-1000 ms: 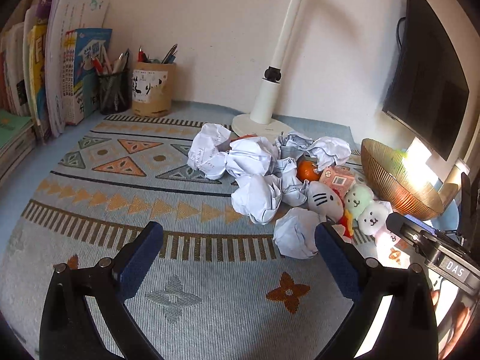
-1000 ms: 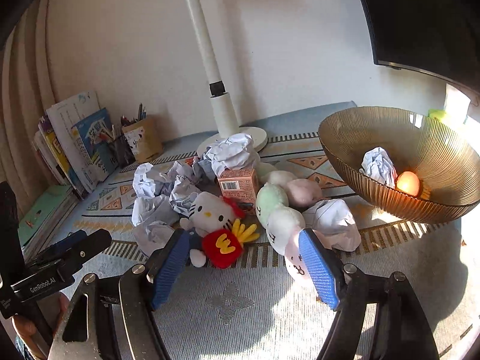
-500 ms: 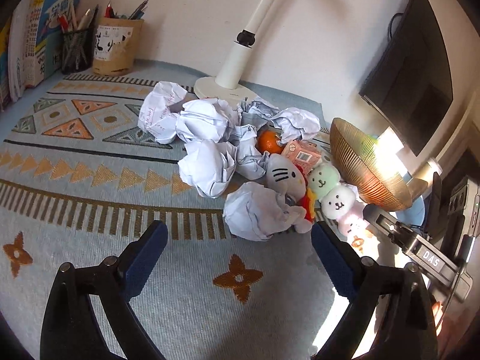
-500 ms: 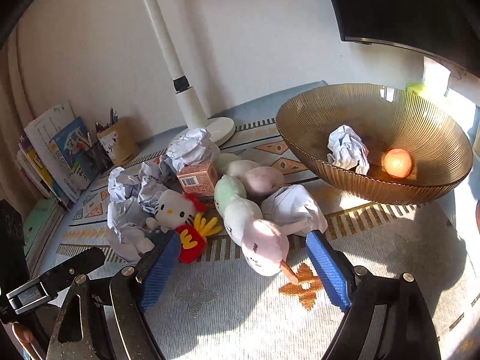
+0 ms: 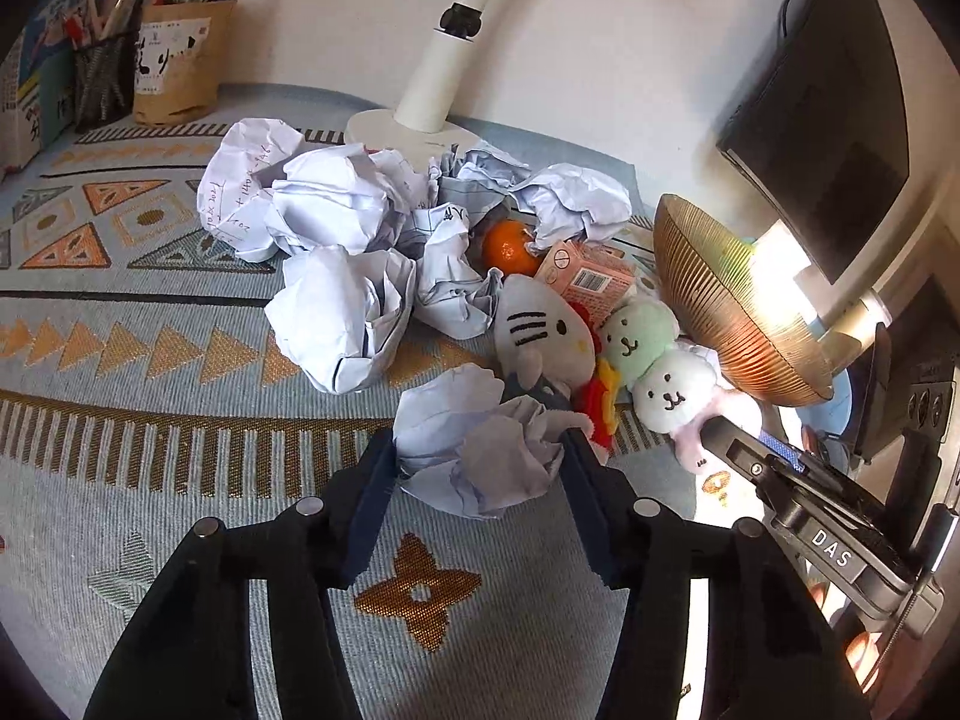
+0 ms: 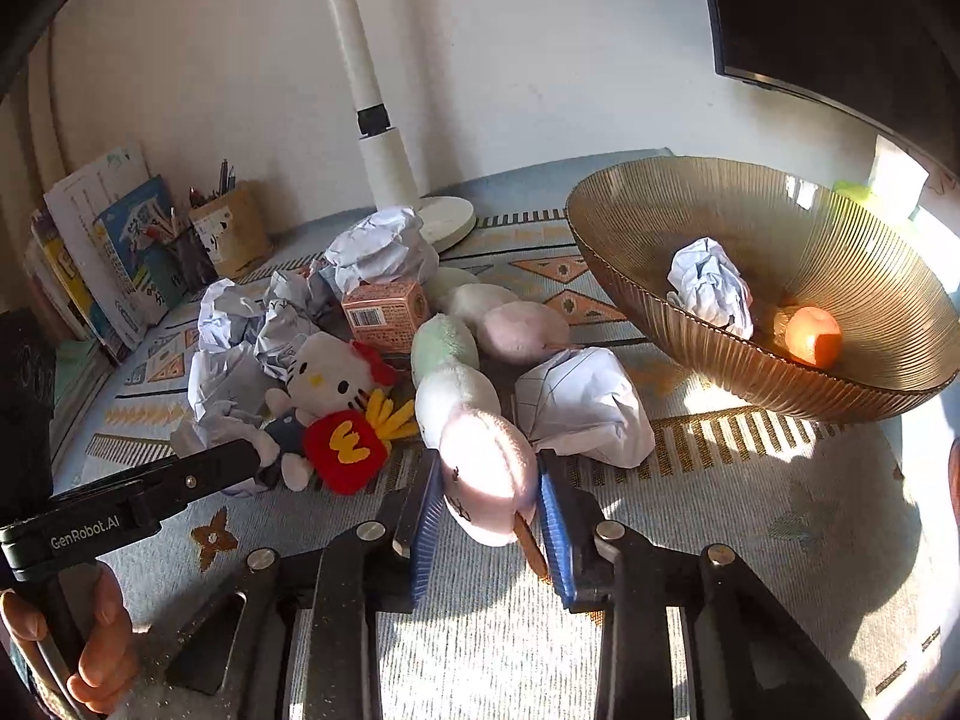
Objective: Organize objects
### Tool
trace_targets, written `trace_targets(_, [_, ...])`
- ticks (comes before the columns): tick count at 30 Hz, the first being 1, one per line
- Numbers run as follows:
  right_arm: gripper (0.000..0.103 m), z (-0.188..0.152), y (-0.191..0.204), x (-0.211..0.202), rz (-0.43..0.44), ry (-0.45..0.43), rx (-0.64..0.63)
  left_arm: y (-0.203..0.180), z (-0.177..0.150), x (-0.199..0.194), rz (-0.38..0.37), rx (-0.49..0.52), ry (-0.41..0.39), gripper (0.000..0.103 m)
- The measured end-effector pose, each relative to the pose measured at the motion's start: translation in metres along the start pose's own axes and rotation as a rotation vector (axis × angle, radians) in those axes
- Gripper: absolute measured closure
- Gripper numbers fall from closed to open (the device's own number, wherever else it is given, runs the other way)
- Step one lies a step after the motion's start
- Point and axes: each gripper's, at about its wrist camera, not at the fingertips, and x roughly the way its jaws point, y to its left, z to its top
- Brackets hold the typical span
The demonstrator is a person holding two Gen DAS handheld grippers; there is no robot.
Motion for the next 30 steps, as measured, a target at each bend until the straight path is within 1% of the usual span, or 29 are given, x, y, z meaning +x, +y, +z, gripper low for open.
trace_targets(2, [0.073,-0.001,0.002,-0.009,0.022,0.001,0.001,-0.003,-0.003,-0.010,-0.038,0.031,-0.018,0.054])
trace_targets(5, [0.074,-0.007,-0.002,-0.032,0.085,0.028,0.050,-0.010,-0.009,-0.036,-0.081,0.092,-0.074,0.054])
trace_targets(7, [0.073,-0.015,-0.006,-0.044,0.143,0.063,0.114,-0.011,-0.012,-0.048,-0.081,0.115,-0.102,0.054])
trace_targets(10, [0.073,-0.035,-0.010,-0.047,0.244,0.120,0.252,-0.009,-0.013,-0.047,-0.036,0.121,-0.120,0.054])
trace_targets(11, [0.073,-0.041,-0.011,-0.046,0.255,0.130,0.283,-0.007,-0.014,-0.042,-0.034,0.109,-0.113,0.054])
trace_targets(12, [0.073,-0.045,-0.009,-0.045,0.243,0.130,0.281,-0.005,-0.014,-0.037,-0.043,0.094,-0.105,0.054])
trace_targets(14, [0.072,-0.047,-0.007,-0.048,0.173,0.128,0.234,-0.002,-0.015,-0.034,-0.033,0.084,-0.097,0.054])
trace_targets(15, [0.071,-0.048,-0.007,-0.050,0.143,0.133,0.210,-0.001,-0.016,-0.037,-0.036,0.085,-0.114,0.054])
trace_targets(16, [0.066,-0.048,-0.008,-0.050,0.130,0.142,0.181,0.000,-0.017,-0.038,-0.050,0.083,-0.121,0.054])
trace_targets(17, [0.058,-0.047,-0.006,-0.050,0.122,0.154,0.145,0.000,-0.017,-0.037,-0.058,0.080,-0.114,0.054])
trace_targets(18, [0.052,-0.046,-0.003,-0.051,0.110,0.161,0.105,0.001,-0.017,-0.035,-0.053,0.073,-0.107,0.054])
trace_targets(19, [0.034,-0.045,-0.001,-0.051,0.097,0.161,0.062,0.001,-0.016,-0.034,-0.046,0.068,-0.106,0.054])
trace_targets(20, [0.027,-0.045,0.002,-0.051,0.077,0.163,0.018,0.002,-0.016,-0.034,-0.047,0.066,-0.108,0.054])
trace_targets(21, [0.027,-0.045,0.006,-0.052,0.057,0.152,-0.024,0.002,-0.016,-0.035,-0.052,0.065,-0.110,0.054])
trace_targets(24, [0.027,-0.041,0.015,-0.048,0.065,0.139,-0.154,0.002,-0.017,-0.037,-0.056,0.066,-0.113,0.054])
trace_targets(26, [0.027,-0.040,0.019,-0.039,0.043,0.148,-0.226,0.001,-0.017,-0.036,-0.051,0.069,-0.109,0.054])
trace_targets(28, [0.027,-0.040,0.023,-0.029,0.065,0.164,-0.275,0.000,-0.017,-0.035,-0.045,0.075,-0.106,0.054])
trace_targets(30, [0.027,-0.040,0.023,-0.020,0.077,0.175,-0.287,-0.001,-0.018,-0.035,-0.041,0.081,-0.106,0.054])
